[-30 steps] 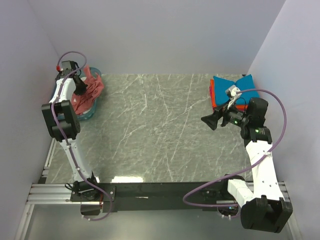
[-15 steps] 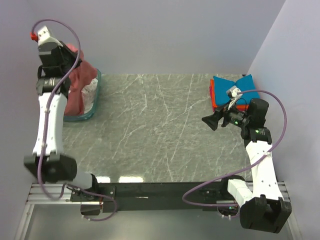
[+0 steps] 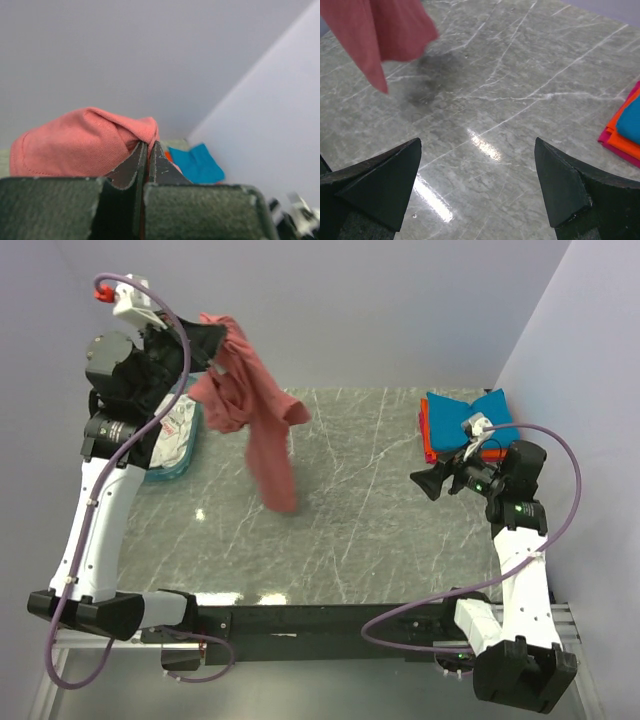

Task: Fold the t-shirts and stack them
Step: Move the tshirt to the center of the board, then flatten the tshirt out

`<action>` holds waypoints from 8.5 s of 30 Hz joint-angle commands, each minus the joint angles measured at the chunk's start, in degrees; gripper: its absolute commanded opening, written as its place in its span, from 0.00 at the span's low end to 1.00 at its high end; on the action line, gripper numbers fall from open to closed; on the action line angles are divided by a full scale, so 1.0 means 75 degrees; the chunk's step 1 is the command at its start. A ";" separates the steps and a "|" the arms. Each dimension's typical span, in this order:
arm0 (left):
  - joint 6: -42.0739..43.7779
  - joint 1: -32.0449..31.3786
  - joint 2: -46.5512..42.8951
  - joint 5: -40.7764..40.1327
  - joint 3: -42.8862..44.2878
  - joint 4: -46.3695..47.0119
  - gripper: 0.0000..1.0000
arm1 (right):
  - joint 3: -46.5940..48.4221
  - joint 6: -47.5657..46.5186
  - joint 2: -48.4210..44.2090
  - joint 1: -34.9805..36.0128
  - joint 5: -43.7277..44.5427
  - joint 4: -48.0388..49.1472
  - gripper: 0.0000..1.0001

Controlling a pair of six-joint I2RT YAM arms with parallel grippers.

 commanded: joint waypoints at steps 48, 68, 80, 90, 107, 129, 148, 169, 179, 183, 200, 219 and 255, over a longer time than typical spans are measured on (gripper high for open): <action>0.0645 -0.4013 -0.0604 -0.3103 -0.6144 0.1496 0.88 | -0.0497 -0.0027 0.0087 -0.0570 -0.0443 0.0708 0.99; 0.2731 -0.3966 -0.2984 -0.5028 -0.6471 -0.0055 1.00 | -0.0370 -0.2300 0.0731 0.2614 0.0279 -0.0474 0.99; 0.3013 -0.3978 -0.3382 -0.4453 -0.6938 -0.0068 0.99 | -0.0158 -0.3274 0.1246 0.5055 0.2568 -0.0956 0.99; 0.3201 -0.3955 -0.3852 -0.4734 -0.7092 0.0086 0.99 | -0.0263 -0.2969 0.1306 0.5230 0.2298 -0.0640 0.99; 0.3306 -0.3954 -0.4004 -0.4593 -0.7198 0.0121 1.00 | 0.0216 -0.2360 0.2886 0.8183 0.4781 -0.0148 0.91; 0.3248 -0.3814 -0.4496 -0.4605 -0.7280 0.0250 0.99 | 0.1260 -0.1234 0.4798 0.9005 0.6258 -0.0030 0.46; 0.1306 -0.3076 -0.3221 -0.1234 -0.6813 0.0894 0.93 | 0.0897 -0.2430 0.1530 0.3547 0.4361 -0.1073 0.00; -0.0819 -0.3029 0.2312 0.0457 -0.5546 0.2019 0.63 | 0.0932 -0.2055 0.1669 0.2465 0.4443 -0.1084 0.00; -0.0784 -0.3040 0.2116 0.0658 -0.5276 0.2348 0.06 | 0.0967 -0.2055 0.1669 0.2407 0.4372 -0.1120 0.00; -0.0410 -0.3029 0.1295 0.0352 -0.5287 0.2219 0.00 | 0.0991 -0.2020 0.1611 0.2383 0.4302 -0.1120 0.00; 0.1572 -0.3052 -0.4329 -0.1020 -0.4926 0.1222 0.00 | 0.5920 -0.2055 0.0733 0.2360 0.3845 -0.2831 0.00; 0.0763 -0.3040 -0.5071 -0.0054 -0.4524 0.0965 0.00 | 0.7590 -0.1480 0.1048 0.2372 0.3857 -0.2257 0.00; -0.0301 -0.2173 -0.3335 -0.0459 -0.7662 0.1902 0.00 | 0.2414 -0.4067 -0.0345 0.3248 0.0353 -0.2900 0.00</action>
